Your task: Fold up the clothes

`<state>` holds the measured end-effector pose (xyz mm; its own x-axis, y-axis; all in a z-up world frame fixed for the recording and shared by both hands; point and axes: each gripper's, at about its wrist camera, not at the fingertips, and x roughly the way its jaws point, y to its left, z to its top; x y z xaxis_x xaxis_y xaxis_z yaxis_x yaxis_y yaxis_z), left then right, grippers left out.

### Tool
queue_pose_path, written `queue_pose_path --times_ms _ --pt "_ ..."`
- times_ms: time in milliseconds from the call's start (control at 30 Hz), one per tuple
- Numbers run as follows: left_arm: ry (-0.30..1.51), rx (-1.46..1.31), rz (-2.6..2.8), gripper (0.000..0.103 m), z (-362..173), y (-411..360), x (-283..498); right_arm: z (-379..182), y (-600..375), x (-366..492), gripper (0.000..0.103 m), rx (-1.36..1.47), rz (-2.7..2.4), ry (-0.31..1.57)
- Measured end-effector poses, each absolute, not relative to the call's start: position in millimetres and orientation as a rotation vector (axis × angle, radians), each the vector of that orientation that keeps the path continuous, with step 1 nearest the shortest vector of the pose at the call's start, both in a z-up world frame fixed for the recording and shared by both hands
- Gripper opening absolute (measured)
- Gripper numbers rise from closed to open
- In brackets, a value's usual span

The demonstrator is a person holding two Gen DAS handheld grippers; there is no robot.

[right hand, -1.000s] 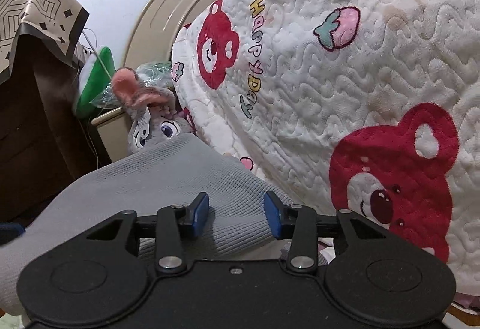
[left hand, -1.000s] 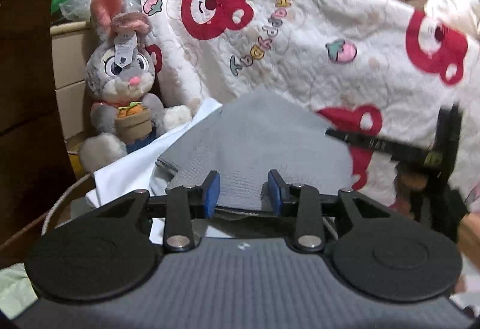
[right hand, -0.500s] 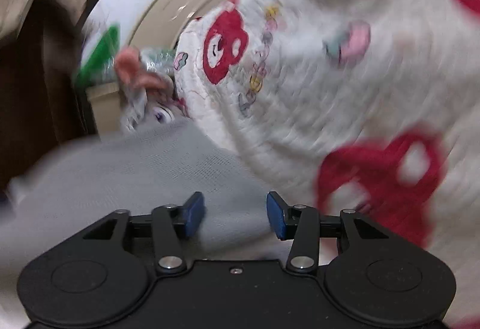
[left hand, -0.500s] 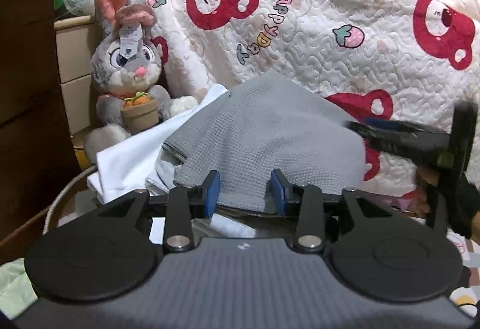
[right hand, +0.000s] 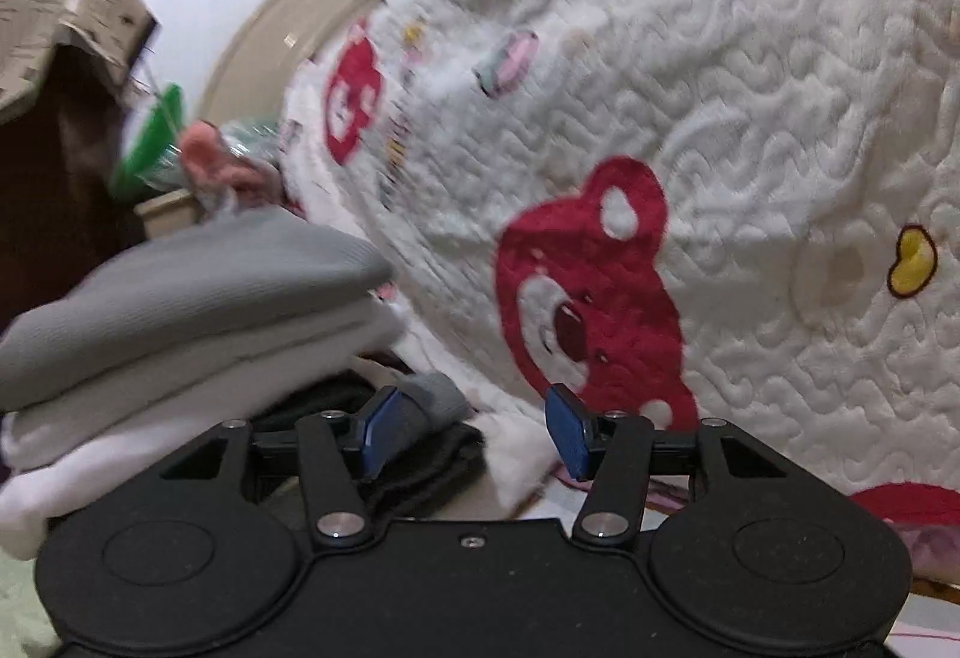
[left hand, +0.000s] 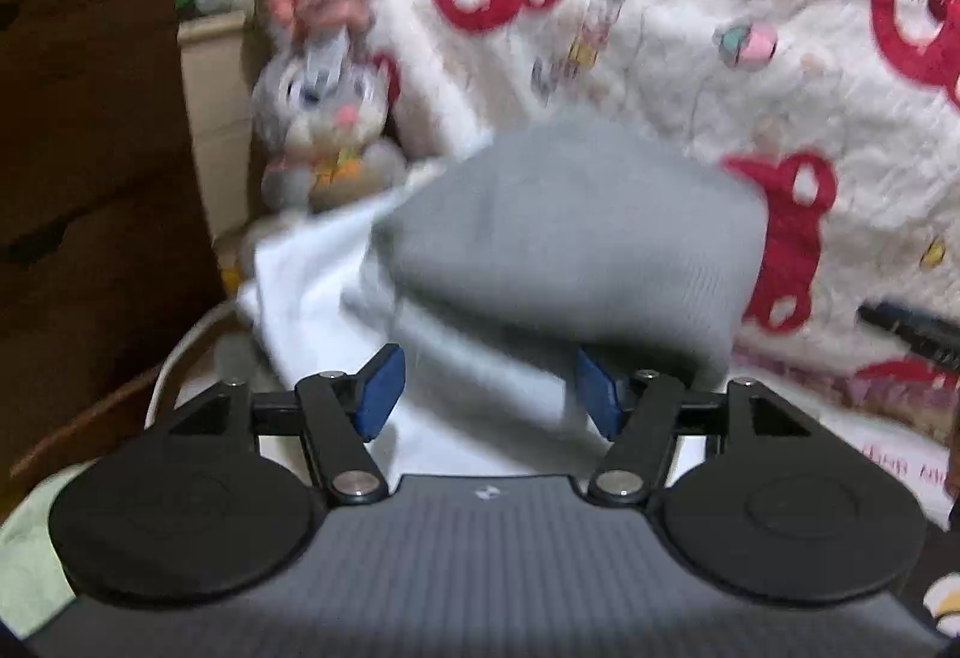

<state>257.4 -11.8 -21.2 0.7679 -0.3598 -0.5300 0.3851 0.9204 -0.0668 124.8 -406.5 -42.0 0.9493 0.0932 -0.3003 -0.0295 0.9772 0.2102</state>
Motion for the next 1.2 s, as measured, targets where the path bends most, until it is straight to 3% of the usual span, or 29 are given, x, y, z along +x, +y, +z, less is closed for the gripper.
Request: queue_pose_path --times_ms 100,300,367,433,700,1200 --pt "0.575 0.048 -0.385 0.062 -25 -10 241 -36 -400 112 0.061 0.251 0.108 0.299" --pt "0.597 0.037 -0.366 0.084 -23 -21 194 -18 -374 69 0.068 0.248 0.226 0.284" --pt "0.600 0.053 -0.349 0.097 -19 -29 179 -11 -367 55 0.069 0.263 0.274 0.287" --pt "0.584 0.076 -0.306 0.103 -15 -38 165 -7 -365 43 0.080 0.319 0.366 0.293" --pt "0.558 0.168 -0.241 0.103 -11 -62 100 6 -324 -25 0.090 0.216 0.432 0.291" --pt "0.533 0.256 -0.207 0.103 -15 -80 -11 7 -319 -123 0.090 0.149 0.282 0.315"
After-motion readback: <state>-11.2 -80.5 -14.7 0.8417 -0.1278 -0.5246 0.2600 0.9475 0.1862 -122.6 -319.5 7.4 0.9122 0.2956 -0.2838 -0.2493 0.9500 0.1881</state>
